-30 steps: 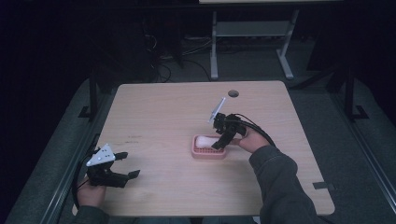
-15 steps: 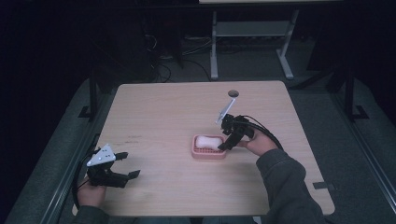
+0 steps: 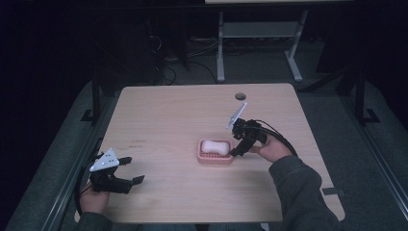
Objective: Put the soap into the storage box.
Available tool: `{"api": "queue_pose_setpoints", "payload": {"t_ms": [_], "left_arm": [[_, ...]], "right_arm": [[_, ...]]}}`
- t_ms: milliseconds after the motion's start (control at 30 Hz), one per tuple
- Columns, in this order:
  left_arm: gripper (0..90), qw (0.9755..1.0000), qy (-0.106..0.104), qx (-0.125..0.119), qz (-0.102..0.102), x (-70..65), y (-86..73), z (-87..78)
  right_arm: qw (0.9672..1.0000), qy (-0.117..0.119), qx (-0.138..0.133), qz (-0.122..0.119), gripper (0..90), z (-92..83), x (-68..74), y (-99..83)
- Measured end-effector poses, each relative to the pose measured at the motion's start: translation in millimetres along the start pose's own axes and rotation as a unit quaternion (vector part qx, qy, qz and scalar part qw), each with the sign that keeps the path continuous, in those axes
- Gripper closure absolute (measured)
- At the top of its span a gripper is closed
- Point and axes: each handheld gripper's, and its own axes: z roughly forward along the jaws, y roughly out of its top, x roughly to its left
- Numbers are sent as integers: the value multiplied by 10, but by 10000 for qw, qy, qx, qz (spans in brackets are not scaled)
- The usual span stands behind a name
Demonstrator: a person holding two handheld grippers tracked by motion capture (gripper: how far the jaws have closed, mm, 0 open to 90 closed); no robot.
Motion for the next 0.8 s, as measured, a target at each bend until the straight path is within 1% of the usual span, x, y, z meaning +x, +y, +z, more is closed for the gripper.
{"api": "queue_pose_setpoints", "payload": {"t_ms": [33,100,133,333,367,467,600,800], "left_arm": [[148,10000,0,-3,-4,-3,0,1],[148,10000,0,-6,-8,-4,0,2],[148,10000,-4,-4,-7,-3,0,3],[148,10000,-3,-3,-2,-5,0,5],[148,10000,-4,-5,-9,-5,0,4],[148,10000,0,1,-16,-4,0,5],[148,10000,0,3,-15,-6,0,7],[148,10000,3,14,-16,-6,0,9]], "right_arm": [[10000,-3,18,34,273,-8,5,-8],[10000,-19,11,15,272,-10,5,-20],[10000,-17,-8,63,272,-15,13,-39],[10000,20,-52,67,270,-8,31,-123],[9999,27,-71,108,270,-12,34,-153],[9999,10,4,125,265,-20,45,-186],[9999,-12,-56,141,266,-40,72,-232],[9998,-25,-51,165,266,-49,92,-315]]}}
